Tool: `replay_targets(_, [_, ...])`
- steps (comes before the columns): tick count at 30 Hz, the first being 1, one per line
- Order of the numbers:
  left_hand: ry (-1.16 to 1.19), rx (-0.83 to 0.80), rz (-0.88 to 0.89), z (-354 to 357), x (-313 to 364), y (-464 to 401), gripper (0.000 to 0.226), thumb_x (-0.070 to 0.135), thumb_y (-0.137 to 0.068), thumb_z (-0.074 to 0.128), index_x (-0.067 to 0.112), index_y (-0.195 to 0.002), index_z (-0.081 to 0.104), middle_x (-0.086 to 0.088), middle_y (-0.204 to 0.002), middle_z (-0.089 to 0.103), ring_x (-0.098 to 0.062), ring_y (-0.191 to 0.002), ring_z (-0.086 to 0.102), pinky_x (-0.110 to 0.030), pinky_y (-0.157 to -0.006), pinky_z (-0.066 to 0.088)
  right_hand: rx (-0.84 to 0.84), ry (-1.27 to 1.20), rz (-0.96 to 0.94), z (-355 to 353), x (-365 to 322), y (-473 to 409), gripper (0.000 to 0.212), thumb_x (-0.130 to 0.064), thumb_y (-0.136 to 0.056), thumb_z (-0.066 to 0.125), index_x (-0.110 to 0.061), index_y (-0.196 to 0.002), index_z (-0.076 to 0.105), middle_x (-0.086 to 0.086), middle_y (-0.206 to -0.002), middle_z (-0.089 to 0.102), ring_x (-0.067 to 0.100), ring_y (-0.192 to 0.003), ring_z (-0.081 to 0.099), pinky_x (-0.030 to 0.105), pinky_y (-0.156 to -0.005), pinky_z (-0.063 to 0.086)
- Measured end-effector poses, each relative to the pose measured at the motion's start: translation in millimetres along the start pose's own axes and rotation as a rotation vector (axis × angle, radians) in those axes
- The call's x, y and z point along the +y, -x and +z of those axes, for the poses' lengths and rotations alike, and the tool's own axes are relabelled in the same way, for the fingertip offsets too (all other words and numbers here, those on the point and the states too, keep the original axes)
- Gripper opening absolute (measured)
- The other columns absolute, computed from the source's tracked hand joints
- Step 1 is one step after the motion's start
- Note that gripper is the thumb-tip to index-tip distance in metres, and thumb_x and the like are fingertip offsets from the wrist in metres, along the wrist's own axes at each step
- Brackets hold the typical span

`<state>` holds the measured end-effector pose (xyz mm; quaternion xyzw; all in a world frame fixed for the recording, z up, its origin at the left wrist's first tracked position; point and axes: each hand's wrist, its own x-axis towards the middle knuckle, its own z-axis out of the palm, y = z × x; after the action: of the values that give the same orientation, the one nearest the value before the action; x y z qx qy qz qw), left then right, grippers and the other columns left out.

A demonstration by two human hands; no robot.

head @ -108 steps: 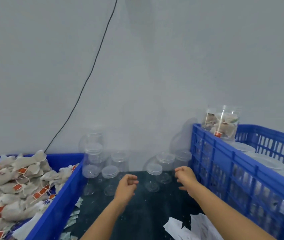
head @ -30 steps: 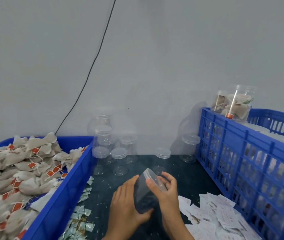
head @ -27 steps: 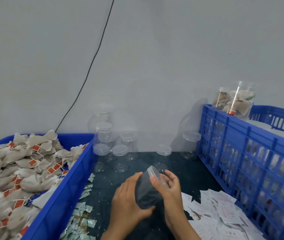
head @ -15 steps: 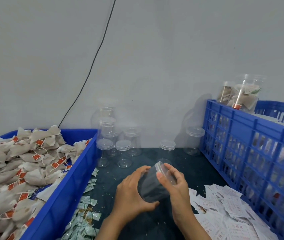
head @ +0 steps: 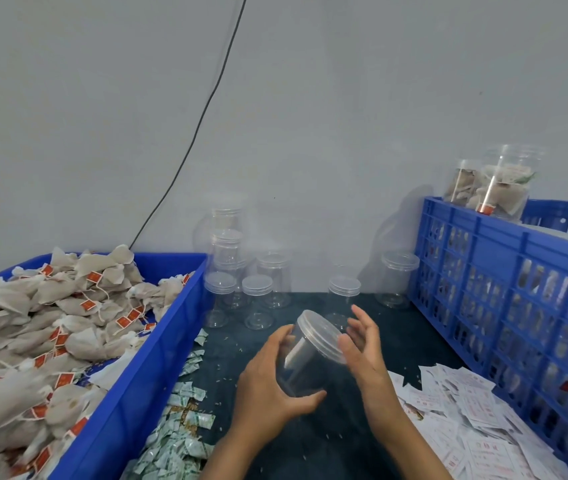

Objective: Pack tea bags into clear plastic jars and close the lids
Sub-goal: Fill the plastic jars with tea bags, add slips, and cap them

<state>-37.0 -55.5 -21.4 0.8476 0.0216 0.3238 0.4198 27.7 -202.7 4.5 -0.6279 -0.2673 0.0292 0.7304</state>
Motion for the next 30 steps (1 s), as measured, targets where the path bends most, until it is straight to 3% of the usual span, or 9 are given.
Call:
replay_targets(3, [-0.304, 0.071, 0.196, 1, 1, 0, 0.095, 0.048, -0.053, 0.084, 0.028, -0.138, 0.047, 0.018, -0.128, 0.057, 0.000, -0.115, 0.055, -0.023, -0.099, 0.042, 0.078, 0.074, 0.046, 5, 2, 0, 0.090, -0.071, -0.058, 0.074, -0.044, -0.132, 0.028, -0.004, -0.120, 0.047, 0.005, -0.114, 0.050, 0.017, -0.086, 0.041])
replay_targets(7, [-0.537, 0.101, 0.391, 5, 1, -2, 0.097, 0.045, -0.049, 0.085, 0.020, -0.134, 0.046, 0.002, -0.120, 0.063, -0.016, -0.107, 0.062, -0.033, -0.090, 0.053, 0.161, 0.098, 0.051, 6, 9, -2, 0.099, -0.047, -0.056, 0.077, -0.036, -0.138, 0.022, 0.003, -0.109, 0.052, 0.011, -0.101, 0.058, 0.017, -0.074, 0.042])
replay_targets(12, [-0.346, 0.024, 0.282, -2, 2, -2, 0.094, 0.047, -0.052, 0.085, 0.031, -0.137, 0.047, 0.020, -0.127, 0.057, 0.000, -0.114, 0.056, -0.020, -0.097, 0.043, 0.117, 0.010, -0.014, 1, 10, -2, 0.083, -0.021, -0.071, 0.084, -0.040, -0.132, 0.032, 0.002, -0.123, 0.051, 0.010, -0.114, 0.055, 0.019, -0.083, 0.045])
replay_targets(16, [0.023, -0.062, 0.022, -5, 2, 1, 0.095, 0.050, -0.054, 0.087, 0.050, -0.136, 0.039, 0.036, -0.120, 0.055, 0.014, -0.111, 0.053, -0.013, -0.094, 0.046, 0.057, 0.042, -0.111, 2, 0, 3, 0.084, -0.040, -0.066, 0.077, -0.047, -0.136, 0.030, -0.016, -0.143, 0.034, -0.002, -0.127, 0.045, 0.022, -0.094, 0.045])
replay_targets(19, [-0.099, -0.004, 0.118, -2, 2, 3, 0.096, 0.051, -0.055, 0.085, 0.044, -0.139, 0.038, 0.030, -0.127, 0.053, 0.012, -0.117, 0.048, -0.013, -0.099, 0.039, 0.116, 0.096, -0.080, 7, -1, 3, 0.094, -0.066, -0.056, 0.071, -0.045, -0.136, 0.029, -0.016, -0.142, 0.028, 0.000, -0.129, 0.041, 0.030, -0.101, 0.043])
replay_targets(22, [-0.408, 0.043, 0.327, 2, 0, 1, 0.098, 0.054, -0.055, 0.082, 0.029, -0.140, 0.042, 0.014, -0.130, 0.056, -0.004, -0.115, 0.055, -0.022, -0.099, 0.041, 0.136, 0.126, 0.007, 4, 2, -1, 0.099, -0.077, -0.056, 0.071, -0.040, -0.136, 0.025, -0.001, -0.127, 0.045, 0.012, -0.116, 0.052, 0.031, -0.095, 0.045])
replay_targets(25, [-0.490, 0.028, 0.396, 3, -1, 0, 0.098, 0.054, -0.056, 0.081, 0.024, -0.140, 0.042, 0.009, -0.128, 0.059, -0.009, -0.114, 0.058, -0.028, -0.096, 0.047, 0.123, 0.132, 0.046, 1, 6, -2, 0.088, -0.059, -0.058, 0.070, -0.035, -0.133, 0.030, 0.002, -0.109, 0.056, 0.011, -0.104, 0.057, 0.018, -0.078, 0.043])
replay_targets(28, [-0.324, -0.021, 0.290, -4, 3, -1, 0.095, 0.057, -0.058, 0.080, 0.036, -0.141, 0.038, 0.024, -0.133, 0.050, 0.009, -0.119, 0.046, -0.018, -0.102, 0.037, 0.059, 0.055, 0.030, -6, 4, -3, 0.081, -0.044, -0.062, 0.086, -0.040, -0.127, 0.038, 0.000, -0.117, 0.058, 0.009, -0.112, 0.057, 0.021, -0.085, 0.044])
replay_targets(30, [-0.251, -0.075, 0.221, -9, 4, -1, 0.096, 0.060, -0.058, 0.080, 0.043, -0.139, 0.031, 0.032, -0.134, 0.044, 0.020, -0.117, 0.038, -0.010, -0.102, 0.030, -0.048, 0.031, 0.013, -12, -1, -1, 0.084, -0.043, -0.059, 0.080, -0.045, -0.131, 0.037, -0.007, -0.127, 0.057, 0.002, -0.119, 0.054, 0.023, -0.092, 0.044])
